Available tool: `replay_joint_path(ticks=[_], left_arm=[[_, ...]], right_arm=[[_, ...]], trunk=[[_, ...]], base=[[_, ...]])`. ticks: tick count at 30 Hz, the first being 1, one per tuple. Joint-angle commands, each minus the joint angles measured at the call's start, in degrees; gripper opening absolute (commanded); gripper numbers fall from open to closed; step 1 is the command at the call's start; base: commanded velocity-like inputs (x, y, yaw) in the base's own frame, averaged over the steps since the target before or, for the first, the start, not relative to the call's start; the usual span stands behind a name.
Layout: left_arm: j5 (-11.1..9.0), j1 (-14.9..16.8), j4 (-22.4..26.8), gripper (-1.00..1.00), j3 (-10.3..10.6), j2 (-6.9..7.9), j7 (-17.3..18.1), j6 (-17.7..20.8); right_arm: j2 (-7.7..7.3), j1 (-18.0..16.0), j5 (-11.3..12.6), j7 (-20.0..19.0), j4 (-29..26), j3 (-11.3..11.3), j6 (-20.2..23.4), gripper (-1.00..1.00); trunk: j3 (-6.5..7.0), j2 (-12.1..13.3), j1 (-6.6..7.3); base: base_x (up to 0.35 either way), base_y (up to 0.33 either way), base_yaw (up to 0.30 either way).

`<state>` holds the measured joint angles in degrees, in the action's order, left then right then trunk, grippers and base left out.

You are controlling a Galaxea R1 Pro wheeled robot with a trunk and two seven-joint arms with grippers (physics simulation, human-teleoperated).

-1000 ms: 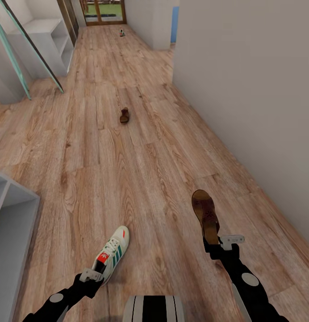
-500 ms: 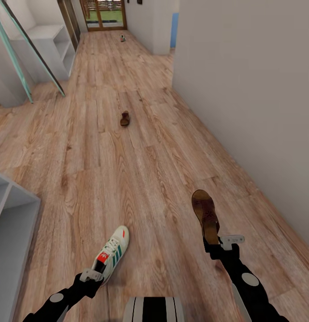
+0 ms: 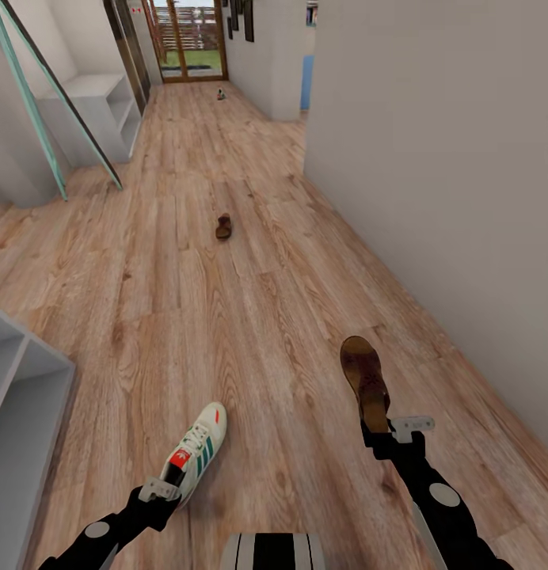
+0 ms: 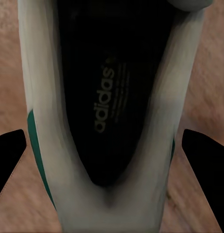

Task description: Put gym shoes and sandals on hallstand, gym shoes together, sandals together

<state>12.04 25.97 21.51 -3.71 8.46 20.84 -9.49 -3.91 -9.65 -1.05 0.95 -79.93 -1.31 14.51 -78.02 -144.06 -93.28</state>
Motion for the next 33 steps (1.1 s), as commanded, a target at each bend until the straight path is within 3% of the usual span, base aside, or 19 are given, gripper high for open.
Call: replay_joint_path(ticks=[1,11,18,19,22,27,33], left_arm=[[0.6,0.0,-0.1,-1.0,-0.4,-0.03,0.3,-0.3],[-0.1,0.1,-0.4,-1.0,-0.5,-0.05,0.1,-0.2],[-5.9,-0.1,-0.4,-1.0,-0.5,0.16,-0.1,-0.3],[-8.1,-1.3,-0.4,-1.0,-1.7,0.55,-3.0,-0.7],[-9.1,-3.1,-0.5,-1.0,-3.4,0.58,-5.0,-3.1],[-10.3,-6.1,-0.5,-1.0,-6.0,0.33,-6.1,-7.9],[-11.6,-8.0,-0.5,-1.0,-8.4,0.08,-6.4,-9.5]], right_arm=[[-0.05,0.0,0.1,0.2,-0.1,-0.1,0.3,-1.0],[0.04,0.0,0.1,0.2,-0.2,-0.2,0.3,-1.0],[-0.12,0.2,-0.1,0.3,0.7,0.0,0.2,-1.0],[-0.38,0.3,-0.1,0.4,3.6,0.2,0.0,-1.0],[-0.54,1.1,-0.2,0.4,8.1,0.2,-1.2,-1.0],[-0.6,2.4,-0.1,0.4,17.1,0.3,-10.8,-1.0],[-0.58,2.7,-0.1,0.3,28.4,0.3,-21.7,-1.0]], trunk=[[0.19,0.0,0.03],[2.41,0.1,0.29],[3.98,0.2,0.47],[4.28,0.2,0.5],[5.19,0.3,0.57],[6.74,0.3,0.7],[8.61,0.4,0.86]], base=[[0.0,0.0,0.0],[0.0,0.0,0.0],[0.0,0.0,0.0],[0.0,0.0,0.0],[0.0,0.0,0.0],[0.0,0.0,0.0],[0.0,0.0,0.0]])
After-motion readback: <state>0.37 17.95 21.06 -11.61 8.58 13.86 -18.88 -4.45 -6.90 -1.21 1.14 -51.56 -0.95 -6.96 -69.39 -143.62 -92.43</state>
